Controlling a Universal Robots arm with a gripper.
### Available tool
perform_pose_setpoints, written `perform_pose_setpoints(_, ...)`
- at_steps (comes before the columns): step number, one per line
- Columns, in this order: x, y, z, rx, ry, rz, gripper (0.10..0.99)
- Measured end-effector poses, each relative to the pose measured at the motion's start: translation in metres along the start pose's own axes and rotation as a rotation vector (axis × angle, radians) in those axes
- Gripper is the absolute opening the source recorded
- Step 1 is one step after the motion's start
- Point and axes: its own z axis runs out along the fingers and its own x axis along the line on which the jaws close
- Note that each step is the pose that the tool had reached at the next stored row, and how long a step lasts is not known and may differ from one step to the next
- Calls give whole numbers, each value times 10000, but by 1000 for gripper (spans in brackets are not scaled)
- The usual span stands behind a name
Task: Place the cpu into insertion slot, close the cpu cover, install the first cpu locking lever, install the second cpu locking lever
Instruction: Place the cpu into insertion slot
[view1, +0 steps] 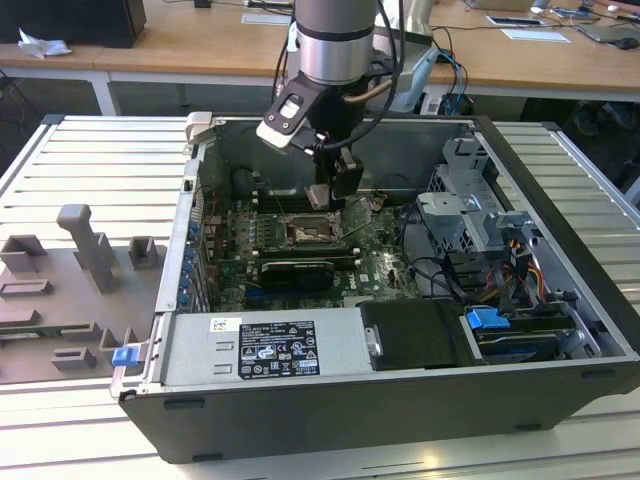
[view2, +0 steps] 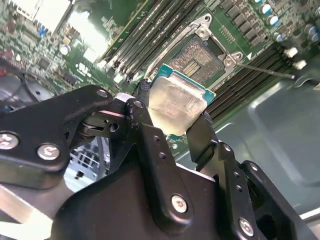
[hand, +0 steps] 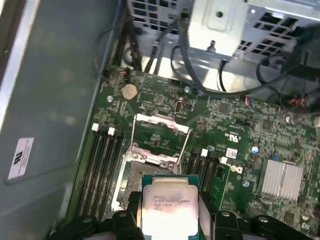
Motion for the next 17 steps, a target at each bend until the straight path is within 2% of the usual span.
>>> perform_pose_setpoints(4,0,-2,22,-19,-60,776,541)
perform_pose_setpoints(6,-1,-4,50,-33,-106,1367,541)
perform_pose_setpoints(9,1,-9,105,-38,-134,1743,541)
perform_pose_setpoints(13,39,-30,190,-38,-138,1793,541)
perform_pose_setpoints(17,85,-85,299,-48,-122,1543,541)
